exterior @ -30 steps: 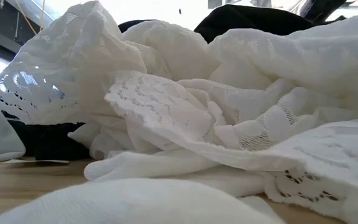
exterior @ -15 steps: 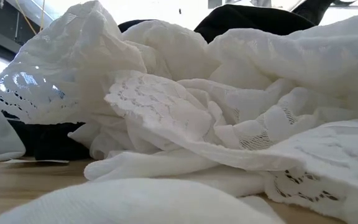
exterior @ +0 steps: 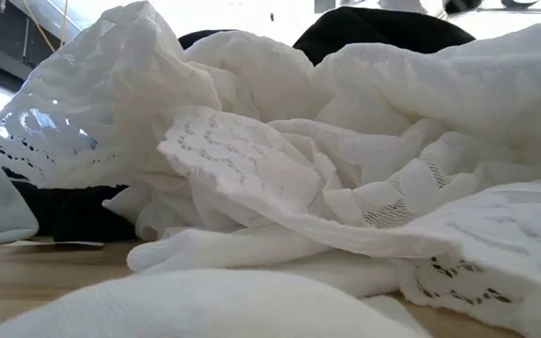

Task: Sort clothes
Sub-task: Put the top white sock into the blue bin, then put the white shawl into the blue bin, then put the bottom white sock into the blue bin

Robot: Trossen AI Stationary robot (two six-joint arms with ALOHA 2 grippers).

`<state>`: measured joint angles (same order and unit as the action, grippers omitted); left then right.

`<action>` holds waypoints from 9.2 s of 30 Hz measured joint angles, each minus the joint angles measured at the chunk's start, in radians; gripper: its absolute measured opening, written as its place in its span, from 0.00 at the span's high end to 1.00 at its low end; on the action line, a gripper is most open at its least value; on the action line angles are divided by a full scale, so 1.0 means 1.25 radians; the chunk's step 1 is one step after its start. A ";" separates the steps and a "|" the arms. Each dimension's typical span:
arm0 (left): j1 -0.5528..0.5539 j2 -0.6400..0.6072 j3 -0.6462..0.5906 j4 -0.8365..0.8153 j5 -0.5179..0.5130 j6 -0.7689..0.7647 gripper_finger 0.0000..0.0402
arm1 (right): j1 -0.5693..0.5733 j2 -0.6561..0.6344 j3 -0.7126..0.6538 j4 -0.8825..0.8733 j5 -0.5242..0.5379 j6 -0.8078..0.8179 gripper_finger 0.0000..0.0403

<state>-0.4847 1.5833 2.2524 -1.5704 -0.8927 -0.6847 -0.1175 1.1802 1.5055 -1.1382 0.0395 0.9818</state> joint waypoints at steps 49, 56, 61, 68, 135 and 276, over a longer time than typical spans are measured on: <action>0.017 0.000 0.000 0.000 -0.066 0.048 0.68 | 0.453 0.280 0.313 -0.315 -0.028 -0.042 0.48; 0.023 0.000 0.000 -0.001 -0.062 0.063 0.68 | 0.482 0.250 0.033 -0.349 -0.099 0.244 0.56; 0.023 0.000 0.000 0.000 -0.028 0.063 0.68 | 0.388 0.244 -0.165 -0.327 -0.131 0.293 0.60; 0.023 0.000 0.000 0.000 0.020 0.053 0.68 | 0.218 0.244 -0.382 -0.160 -0.179 0.163 0.62; 0.324 0.096 0.001 0.682 0.346 0.553 0.38 | 0.167 0.306 0.665 0.639 0.244 -0.602 1.00; 0.684 -0.009 -0.219 0.510 0.769 0.361 0.54 | 0.699 0.352 -0.495 0.521 -0.262 0.187 0.45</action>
<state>0.3708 1.5719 1.9788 -0.9328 0.0686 -0.2337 0.7557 1.6204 0.8871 -0.4870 -0.2877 1.2161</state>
